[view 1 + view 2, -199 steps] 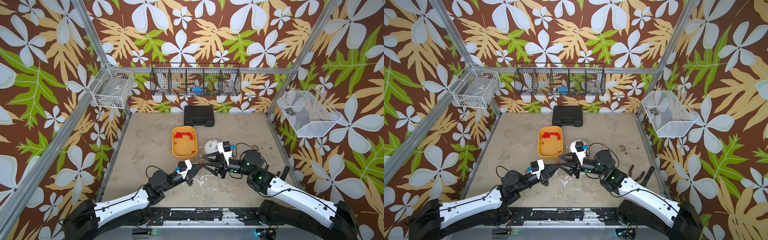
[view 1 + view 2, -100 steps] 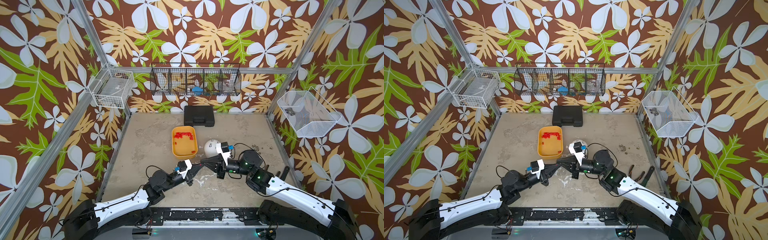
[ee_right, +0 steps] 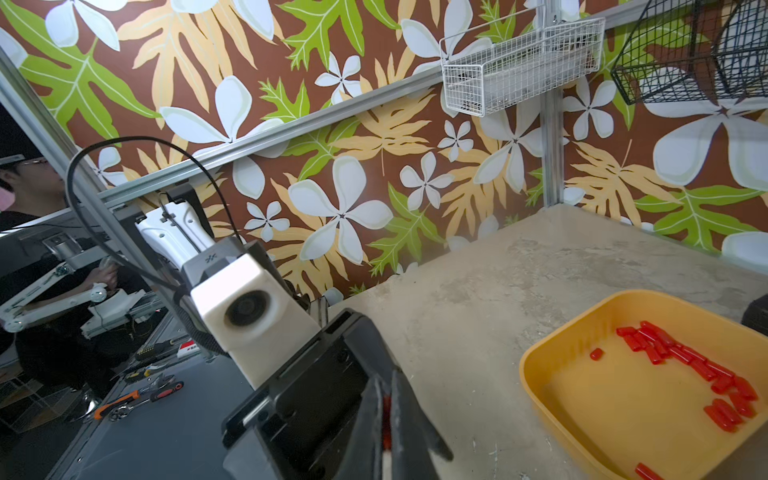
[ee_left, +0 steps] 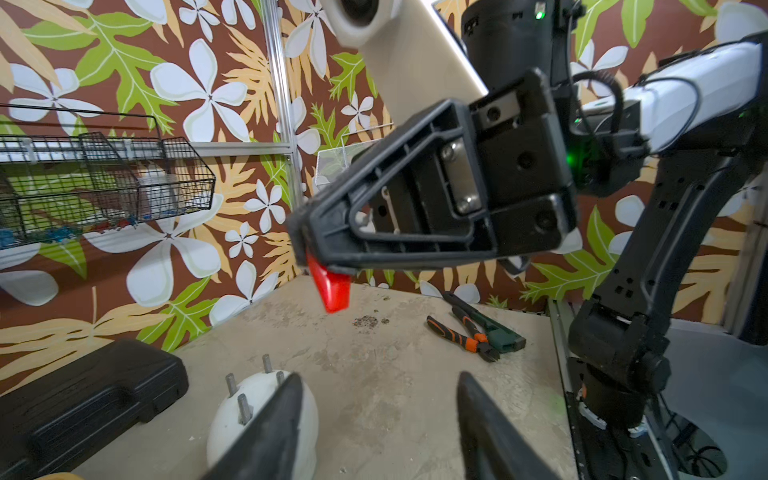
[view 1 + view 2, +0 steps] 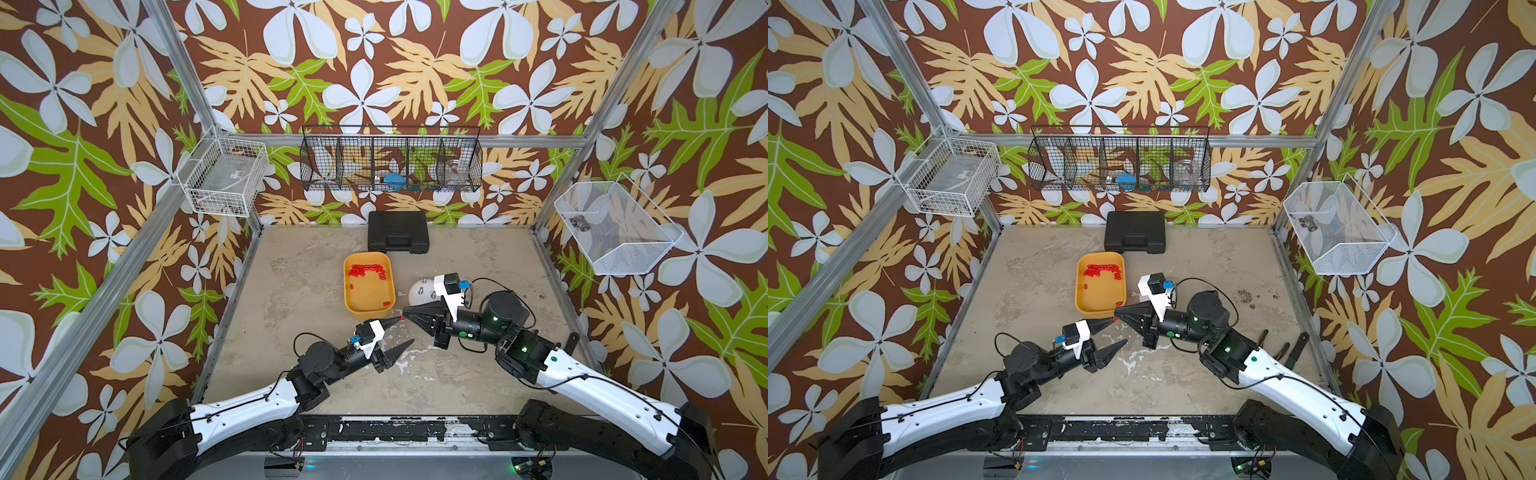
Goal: Cover the protruding screws with screw protection sleeves
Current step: Pick up the screw protection sleeve from the center of the board.
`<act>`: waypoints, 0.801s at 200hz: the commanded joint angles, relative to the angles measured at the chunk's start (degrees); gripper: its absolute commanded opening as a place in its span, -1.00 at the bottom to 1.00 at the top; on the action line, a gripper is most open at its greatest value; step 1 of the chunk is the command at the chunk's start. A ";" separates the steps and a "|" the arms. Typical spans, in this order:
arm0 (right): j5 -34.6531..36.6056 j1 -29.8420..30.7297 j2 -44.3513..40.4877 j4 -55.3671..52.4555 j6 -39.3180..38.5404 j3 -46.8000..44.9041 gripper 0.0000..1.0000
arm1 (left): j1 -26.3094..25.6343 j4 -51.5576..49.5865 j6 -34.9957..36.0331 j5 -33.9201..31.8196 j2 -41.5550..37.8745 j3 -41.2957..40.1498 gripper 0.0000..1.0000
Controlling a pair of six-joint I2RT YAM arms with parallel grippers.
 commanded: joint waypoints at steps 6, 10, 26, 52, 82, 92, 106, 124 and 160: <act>11.33 2.56 1.03 -9.56 -3.35 2.57 -1.00 | -0.69 -1.49 5.32 -7.30 -0.78 -0.64 0.49; 13.31 3.35 1.32 -10.56 -3.93 2.86 -1.00 | -0.79 -1.36 5.68 -7.98 -0.99 -0.78 0.48; 19.96 6.02 2.79 -13.75 -4.99 4.15 -1.00 | -1.20 -0.95 6.86 -9.68 -1.98 -0.79 0.45; 24.84 8.68 3.85 -15.45 -4.72 5.46 -1.00 | -1.47 -1.27 8.38 -10.33 -2.27 -0.33 0.36; 25.58 9.42 4.24 -15.14 -4.03 5.41 -1.00 | -1.54 -1.47 8.35 -8.86 -1.10 0.11 0.25; 25.37 9.51 3.76 -14.64 -3.78 5.09 -1.00 | -1.51 -1.53 8.15 -8.97 -0.39 0.29 0.20; 25.26 9.46 3.24 -14.16 -3.46 4.80 -1.00 | -1.59 -1.55 7.79 -9.14 0.25 0.40 0.08; 24.03 9.49 2.92 -14.40 -3.05 4.86 -1.00 | -1.55 -1.62 7.55 -9.66 0.88 0.82 0.02; 21.38 9.49 1.60 -12.54 -2.03 3.29 -1.00 | -1.55 -1.55 6.91 -11.40 0.99 1.39 0.02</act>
